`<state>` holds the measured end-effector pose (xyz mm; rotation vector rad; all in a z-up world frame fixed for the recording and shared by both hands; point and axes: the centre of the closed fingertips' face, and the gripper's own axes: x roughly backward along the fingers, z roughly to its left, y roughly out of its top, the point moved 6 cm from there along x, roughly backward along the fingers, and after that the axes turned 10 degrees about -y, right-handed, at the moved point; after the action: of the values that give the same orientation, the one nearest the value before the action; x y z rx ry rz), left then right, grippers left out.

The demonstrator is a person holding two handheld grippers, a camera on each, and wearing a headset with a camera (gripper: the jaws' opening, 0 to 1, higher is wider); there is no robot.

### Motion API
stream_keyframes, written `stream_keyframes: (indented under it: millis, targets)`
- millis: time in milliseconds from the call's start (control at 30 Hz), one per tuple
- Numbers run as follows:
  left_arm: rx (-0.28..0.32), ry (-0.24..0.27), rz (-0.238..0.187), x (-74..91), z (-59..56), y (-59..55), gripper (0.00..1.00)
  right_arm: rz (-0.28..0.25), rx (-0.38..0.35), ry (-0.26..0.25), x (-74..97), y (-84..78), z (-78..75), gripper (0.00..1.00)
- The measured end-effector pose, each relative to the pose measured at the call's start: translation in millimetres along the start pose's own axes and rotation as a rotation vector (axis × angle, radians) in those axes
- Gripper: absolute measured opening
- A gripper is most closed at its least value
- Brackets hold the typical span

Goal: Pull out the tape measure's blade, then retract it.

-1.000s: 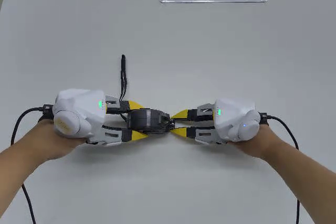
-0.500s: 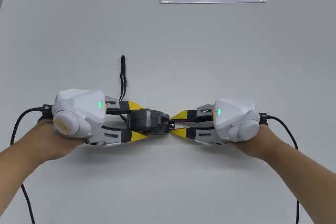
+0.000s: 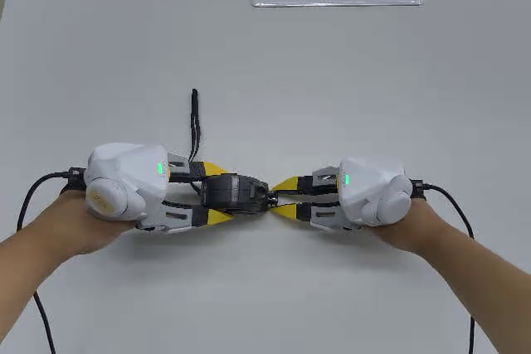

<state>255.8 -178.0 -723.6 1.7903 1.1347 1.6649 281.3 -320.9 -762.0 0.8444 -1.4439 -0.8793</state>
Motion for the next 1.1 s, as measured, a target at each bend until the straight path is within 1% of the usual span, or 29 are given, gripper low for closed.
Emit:
stream_keyframes:
  millis: [367, 667, 733, 833, 1100]
  targets:
    - [0.006, 0.0, -0.01, -0.4, 0.0, -0.5, 0.28, -0.007, -0.007, 0.0, 3.1, -1.9, -2.1, 0.1]
    - [0.011, 0.001, -0.01, -0.3, -0.5, 0.2, 0.28, -0.009, -0.02, -0.006, 12.3, -7.5, -3.7, 0.1]
    - [0.008, 0.001, -0.009, -0.4, -1.0, 0.1, 0.28, -0.01, -0.013, -0.008, 16.4, -8.7, -3.7, 0.1]
    - [0.007, 0.001, -0.009, -0.4, -0.9, -0.2, 0.28, -0.01, -0.026, -0.01, 20.4, -10.4, -4.6, 0.1]
    - [0.012, 0.001, -0.011, -0.7, -1.2, 0.6, 0.28, -0.008, -0.029, -0.013, 30.0, -14.3, -7.0, 0.1]
